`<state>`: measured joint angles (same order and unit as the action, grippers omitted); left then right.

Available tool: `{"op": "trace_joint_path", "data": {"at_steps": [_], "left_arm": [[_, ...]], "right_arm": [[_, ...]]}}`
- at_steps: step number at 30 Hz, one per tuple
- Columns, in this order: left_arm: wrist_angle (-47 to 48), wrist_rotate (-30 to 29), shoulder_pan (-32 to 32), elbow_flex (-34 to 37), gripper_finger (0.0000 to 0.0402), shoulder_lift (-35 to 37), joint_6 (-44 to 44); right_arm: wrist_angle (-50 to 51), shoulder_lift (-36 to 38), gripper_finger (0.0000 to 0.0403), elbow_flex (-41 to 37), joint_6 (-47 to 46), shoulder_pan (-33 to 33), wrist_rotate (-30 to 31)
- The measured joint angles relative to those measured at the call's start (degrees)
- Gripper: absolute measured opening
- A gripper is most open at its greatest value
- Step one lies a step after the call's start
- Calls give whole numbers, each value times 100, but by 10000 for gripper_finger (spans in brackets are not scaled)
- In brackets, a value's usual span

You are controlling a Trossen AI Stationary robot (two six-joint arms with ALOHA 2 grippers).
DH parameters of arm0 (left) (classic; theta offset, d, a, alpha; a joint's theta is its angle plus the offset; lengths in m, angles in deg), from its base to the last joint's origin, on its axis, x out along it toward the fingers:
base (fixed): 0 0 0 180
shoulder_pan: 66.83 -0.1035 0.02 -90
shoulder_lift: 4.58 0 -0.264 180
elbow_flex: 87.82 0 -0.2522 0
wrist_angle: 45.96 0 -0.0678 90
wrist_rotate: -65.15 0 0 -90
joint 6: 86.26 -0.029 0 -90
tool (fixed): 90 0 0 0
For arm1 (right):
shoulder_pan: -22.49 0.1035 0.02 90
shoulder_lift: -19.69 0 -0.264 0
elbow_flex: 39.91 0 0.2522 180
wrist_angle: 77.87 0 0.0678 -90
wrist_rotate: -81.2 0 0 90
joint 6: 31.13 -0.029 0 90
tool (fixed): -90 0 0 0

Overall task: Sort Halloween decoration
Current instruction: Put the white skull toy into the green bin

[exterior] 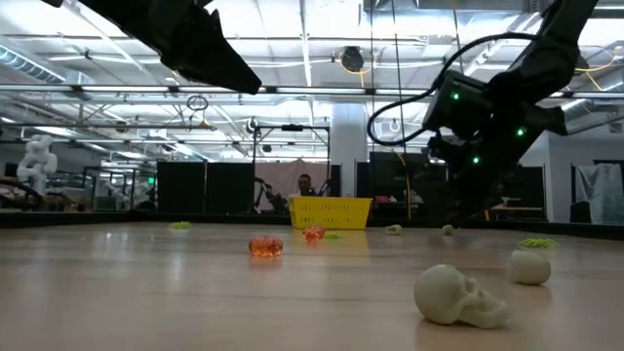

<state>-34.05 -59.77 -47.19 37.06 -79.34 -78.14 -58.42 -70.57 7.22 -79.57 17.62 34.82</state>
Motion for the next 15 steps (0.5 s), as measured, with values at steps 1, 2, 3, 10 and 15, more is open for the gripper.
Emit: {"op": "trace_joint_path", "data": {"at_steps": [1, 2, 3, 10, 15], "left_arm": [[0, 2, 0, 0, 189, 0, 0], [0, 14, 0, 0, 189, 0, 0], [4, 17, 0, 0, 189, 0, 0], [177, 22, 0, 0, 189, 0, 16], [209, 24, 4, 0, 189, 0, 17]], "right_arm": [[-105, -91, 242, 0, -61, 5, 80], [-219, -181, 240, 2, -121, 28, 160], [-301, -273, 237, 4, -161, 44, 176], [-768, -889, 213, 13, -796, 202, 542], [-814, -1170, 190, 22, -1490, 413, 801]]}}
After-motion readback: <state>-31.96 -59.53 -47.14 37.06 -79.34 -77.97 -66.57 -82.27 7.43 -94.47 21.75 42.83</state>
